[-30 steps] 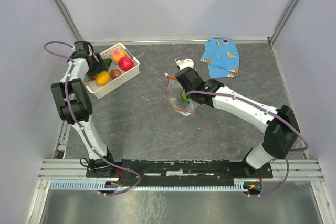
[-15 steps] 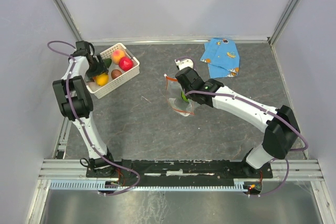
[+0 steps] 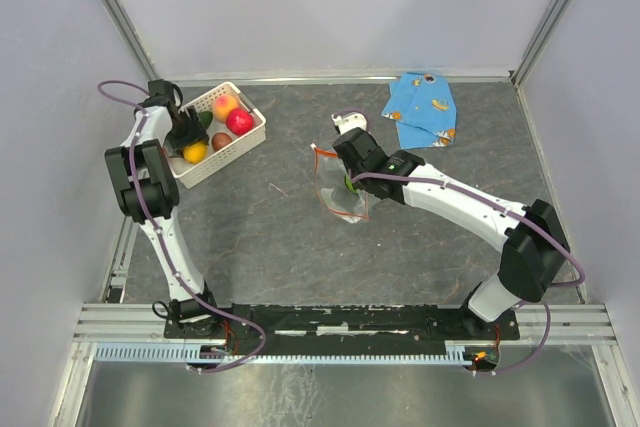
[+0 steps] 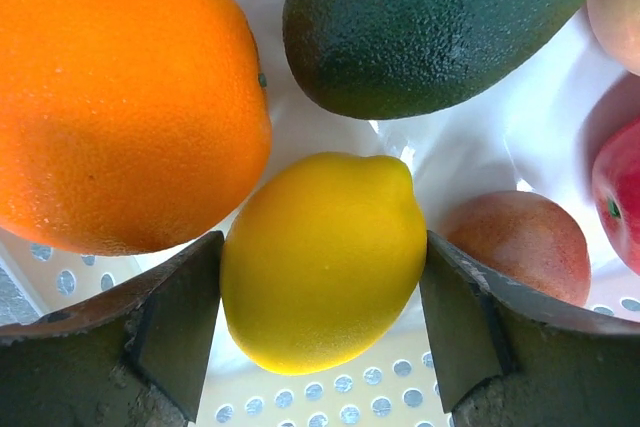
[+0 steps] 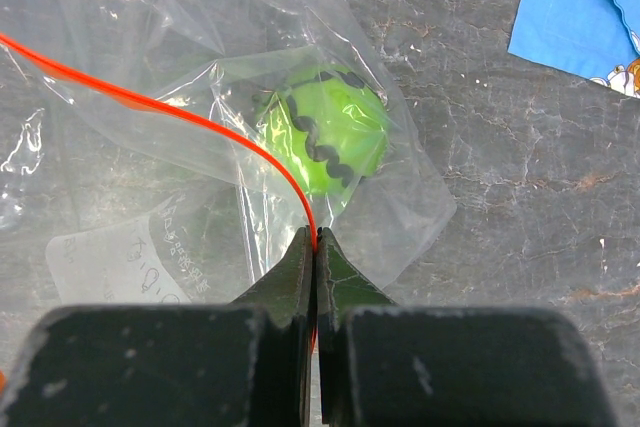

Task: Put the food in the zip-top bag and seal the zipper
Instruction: Pick up the fake fruit from the bin.

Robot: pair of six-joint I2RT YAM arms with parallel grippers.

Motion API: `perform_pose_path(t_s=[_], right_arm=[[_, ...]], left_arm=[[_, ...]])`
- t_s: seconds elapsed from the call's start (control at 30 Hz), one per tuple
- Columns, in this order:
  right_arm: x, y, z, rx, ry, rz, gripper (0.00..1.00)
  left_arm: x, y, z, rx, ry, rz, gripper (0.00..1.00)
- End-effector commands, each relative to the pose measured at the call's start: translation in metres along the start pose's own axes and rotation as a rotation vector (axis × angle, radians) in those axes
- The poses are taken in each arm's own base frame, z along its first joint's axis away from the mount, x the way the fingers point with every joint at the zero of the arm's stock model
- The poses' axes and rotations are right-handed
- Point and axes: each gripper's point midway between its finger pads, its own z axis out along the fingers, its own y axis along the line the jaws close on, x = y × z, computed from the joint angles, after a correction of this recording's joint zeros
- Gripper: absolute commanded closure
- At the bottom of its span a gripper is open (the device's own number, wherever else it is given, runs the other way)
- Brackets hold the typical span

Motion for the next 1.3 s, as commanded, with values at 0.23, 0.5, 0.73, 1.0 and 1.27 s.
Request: perform_pose_path(t_s=[0.23,0.5,0.73,1.0,1.27], right_arm=[[-0.022,-0.003,-0.007,0.005,-0.065,0.029,0.98],[-0.02,-0.005,-0.009,0.009,-0.07,0.042,0.98],[-0.026,-0.004,-0.009,0.006,-0.088,0.054,0.98],[-0.031,-0.002,-0.009,0.001,-0.101,0.075,0.98],[-0.036,0.003,-0.007,-0.013,-0.102,0.088,0.98]], left_arm=[[-0.018,-0.024,-0.058,0.131,-0.127,0.005,0.49],[-0.007,-0.047,-0.111,0.277,-0.183,-0.036,0.52],[0.012,-0.065,-0.158,0.413,-0.218,-0.034,0.53],[0.048,-0.095,-0.193,0.562,-0.203,0.0,0.53],[0.1,-0.135,-0.212,0.687,-0.119,0.094,0.53]])
